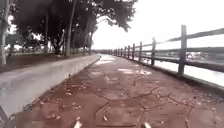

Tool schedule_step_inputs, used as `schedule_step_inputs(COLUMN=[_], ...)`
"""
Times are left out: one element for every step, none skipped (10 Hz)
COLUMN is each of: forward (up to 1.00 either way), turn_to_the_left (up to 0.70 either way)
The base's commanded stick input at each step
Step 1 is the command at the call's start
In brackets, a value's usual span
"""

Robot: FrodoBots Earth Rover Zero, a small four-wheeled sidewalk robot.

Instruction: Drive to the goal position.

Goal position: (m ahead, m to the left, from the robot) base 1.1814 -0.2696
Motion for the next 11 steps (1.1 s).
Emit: schedule_step_inputs(forward=[0.5, 0.5, 0.5, 0.5, 0.5, 0.5, 0.5, 0.5, 0.5, 0.5, 0.5], turn_to_the_left=[0.02, 0.02, 0.02, 0.02, 0.02, 0.02, 0.02, 0.02, 0.02, 0.02, 0.02])
